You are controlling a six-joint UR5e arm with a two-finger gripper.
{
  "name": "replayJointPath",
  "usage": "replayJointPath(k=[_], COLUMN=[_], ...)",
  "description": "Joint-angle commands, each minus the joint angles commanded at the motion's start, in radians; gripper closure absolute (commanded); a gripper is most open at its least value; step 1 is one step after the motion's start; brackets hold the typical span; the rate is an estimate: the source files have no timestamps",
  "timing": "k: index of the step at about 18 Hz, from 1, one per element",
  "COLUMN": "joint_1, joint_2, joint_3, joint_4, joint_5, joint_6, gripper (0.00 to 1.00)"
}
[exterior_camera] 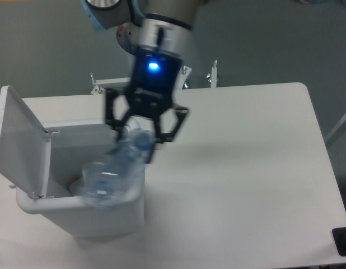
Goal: Place the trash in the trash can
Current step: 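Carry the bottle over the trash can and lower it inside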
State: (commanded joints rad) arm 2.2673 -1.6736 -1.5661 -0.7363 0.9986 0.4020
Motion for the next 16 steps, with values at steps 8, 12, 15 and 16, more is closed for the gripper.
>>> replayJointPath(k=[8,12,15,16], joint_1=[-0.025,-0.019,-0.019,-0.014], joint_2=[-0.003,0.008,0.023,0.023], joint_3=[-0.095,-0.091,-0.088,-0.086], joint_4=[0.005,0.003,0.003,0.002], joint_5=[0.0,0.0,0.003,0.006], joint_6=[0.023,0.018,0.017,0.018], gripper=[0.0,0.0,0.0,0.0])
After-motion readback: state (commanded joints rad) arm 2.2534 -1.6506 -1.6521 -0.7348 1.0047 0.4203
